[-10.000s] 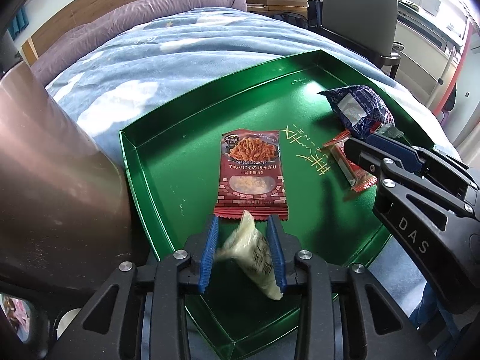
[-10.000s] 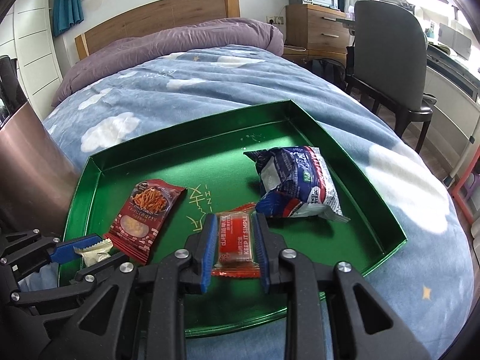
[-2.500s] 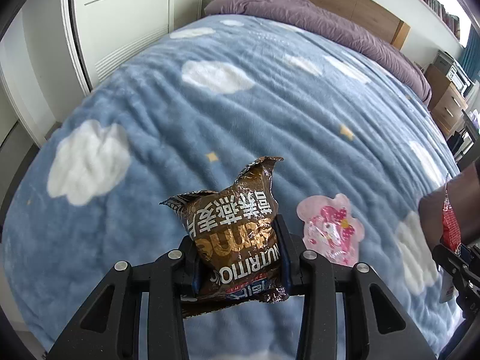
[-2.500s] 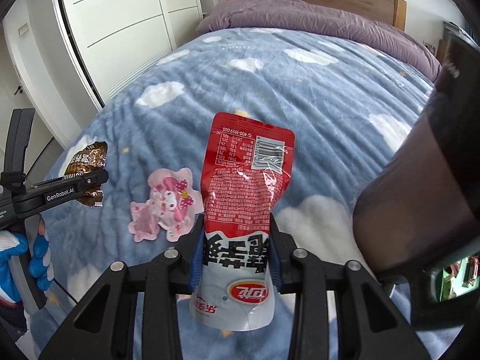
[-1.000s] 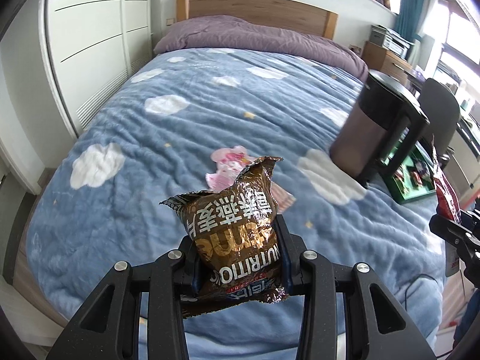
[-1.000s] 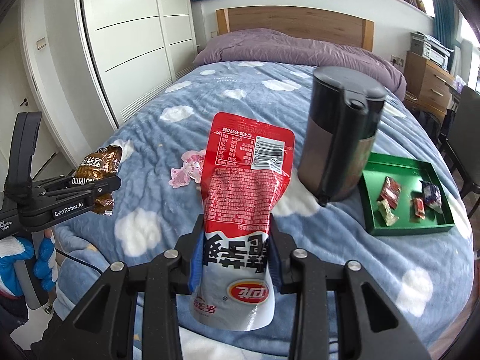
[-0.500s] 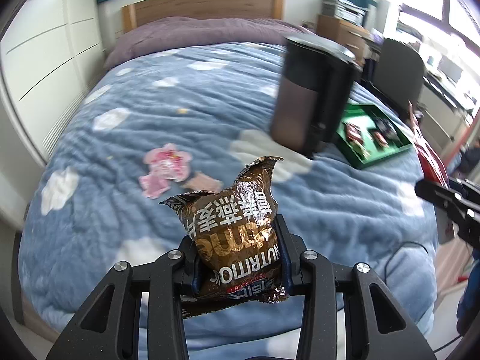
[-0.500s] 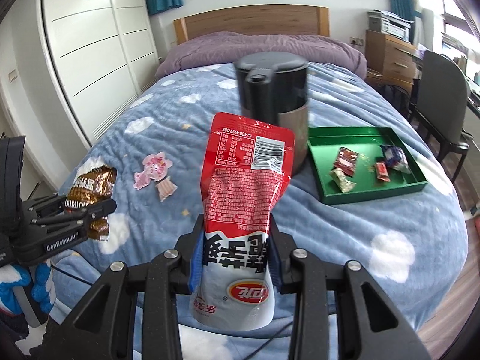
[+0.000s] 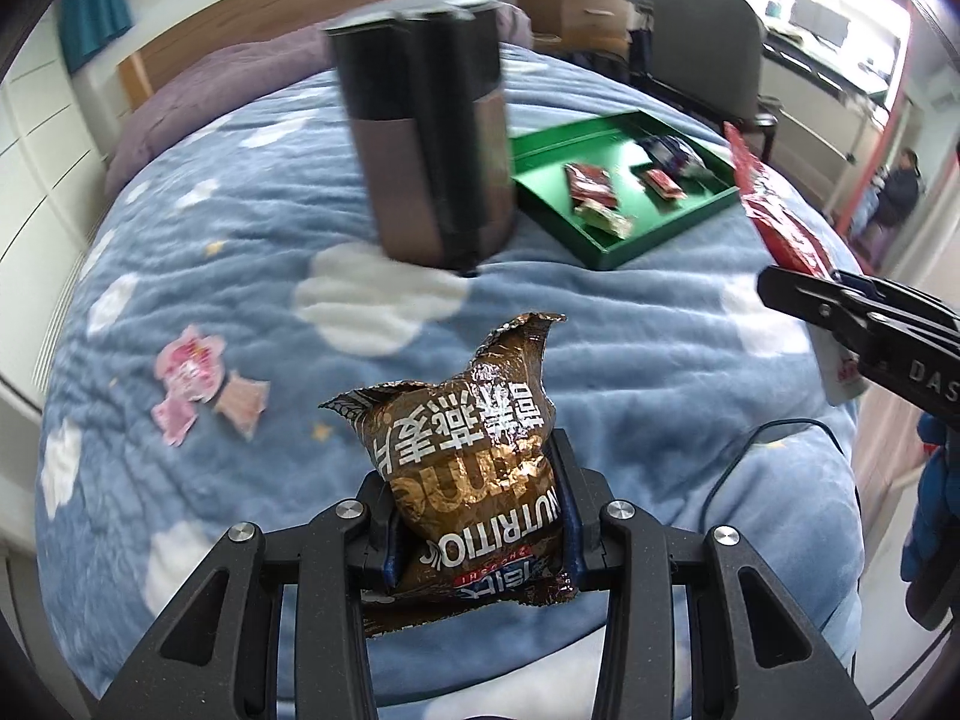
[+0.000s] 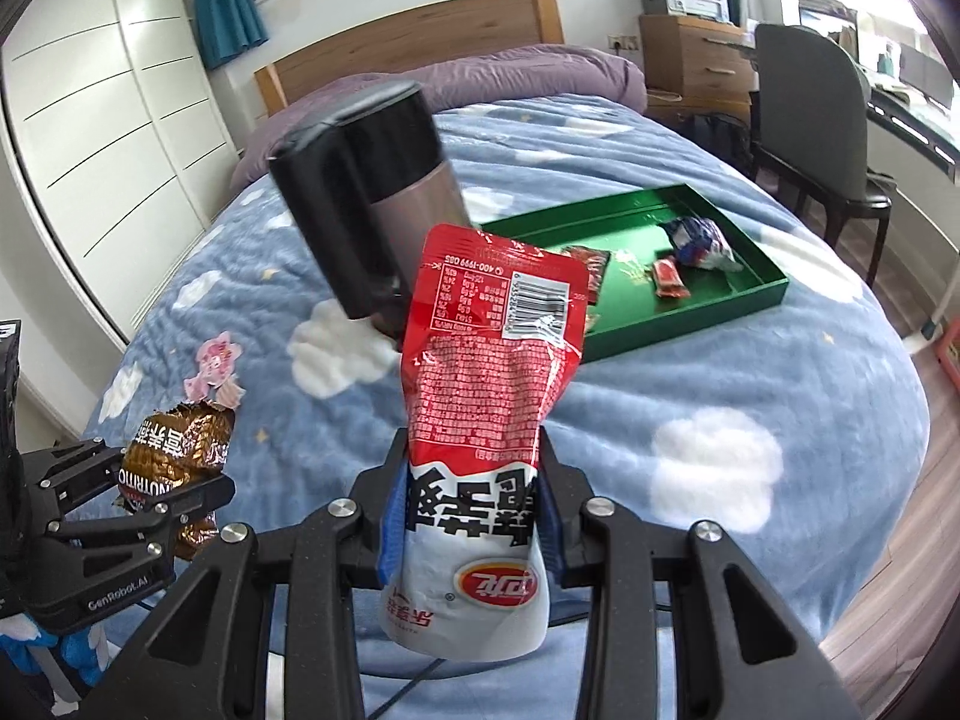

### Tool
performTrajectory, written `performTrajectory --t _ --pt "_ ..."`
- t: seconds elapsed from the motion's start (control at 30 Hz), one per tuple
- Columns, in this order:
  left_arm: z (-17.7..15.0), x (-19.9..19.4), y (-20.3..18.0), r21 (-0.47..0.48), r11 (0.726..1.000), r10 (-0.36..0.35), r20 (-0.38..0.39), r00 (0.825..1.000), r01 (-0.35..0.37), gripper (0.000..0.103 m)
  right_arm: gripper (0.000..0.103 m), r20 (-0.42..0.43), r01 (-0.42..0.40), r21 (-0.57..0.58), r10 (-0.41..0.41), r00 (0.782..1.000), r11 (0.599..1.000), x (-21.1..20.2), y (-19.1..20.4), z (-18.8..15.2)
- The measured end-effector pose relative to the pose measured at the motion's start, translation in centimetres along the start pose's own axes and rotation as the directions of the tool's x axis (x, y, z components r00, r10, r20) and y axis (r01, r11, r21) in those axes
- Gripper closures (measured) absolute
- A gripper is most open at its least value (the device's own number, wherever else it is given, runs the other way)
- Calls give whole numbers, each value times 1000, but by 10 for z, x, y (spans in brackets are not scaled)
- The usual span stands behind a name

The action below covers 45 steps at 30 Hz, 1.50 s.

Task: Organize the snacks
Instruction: 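Lift both packets and carry them over the green tray, then lower both packets into the tray and open both tools to release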

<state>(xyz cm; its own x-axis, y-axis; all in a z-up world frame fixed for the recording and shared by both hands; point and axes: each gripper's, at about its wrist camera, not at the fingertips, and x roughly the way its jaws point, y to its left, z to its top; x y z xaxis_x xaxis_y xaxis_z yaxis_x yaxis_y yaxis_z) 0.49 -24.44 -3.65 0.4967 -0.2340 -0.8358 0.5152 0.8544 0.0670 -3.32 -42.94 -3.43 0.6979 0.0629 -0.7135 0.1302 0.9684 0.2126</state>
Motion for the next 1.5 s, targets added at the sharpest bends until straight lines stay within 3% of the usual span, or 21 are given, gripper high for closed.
performTrajectory --t 0.37,0.67,1.07,1.5 --pt "59 23 -64 110 993 -51 12 999 49 69 52 4 26 51 -26 1000 998 27 -61 27" --pt "122 61 -92 114 991 -72 28 997 69 69 52 17 74 56 -75 997 996 56 -109 68" --pt "201 142 -99 51 999 -17 19 1000 16 69 51 39 93 -1 -92 995 996 121 -142 144" --pt "241 221 -87 -18 995 100 4 995 -100 69 50 -12 68 -28 -68 998 997 208 -162 195"
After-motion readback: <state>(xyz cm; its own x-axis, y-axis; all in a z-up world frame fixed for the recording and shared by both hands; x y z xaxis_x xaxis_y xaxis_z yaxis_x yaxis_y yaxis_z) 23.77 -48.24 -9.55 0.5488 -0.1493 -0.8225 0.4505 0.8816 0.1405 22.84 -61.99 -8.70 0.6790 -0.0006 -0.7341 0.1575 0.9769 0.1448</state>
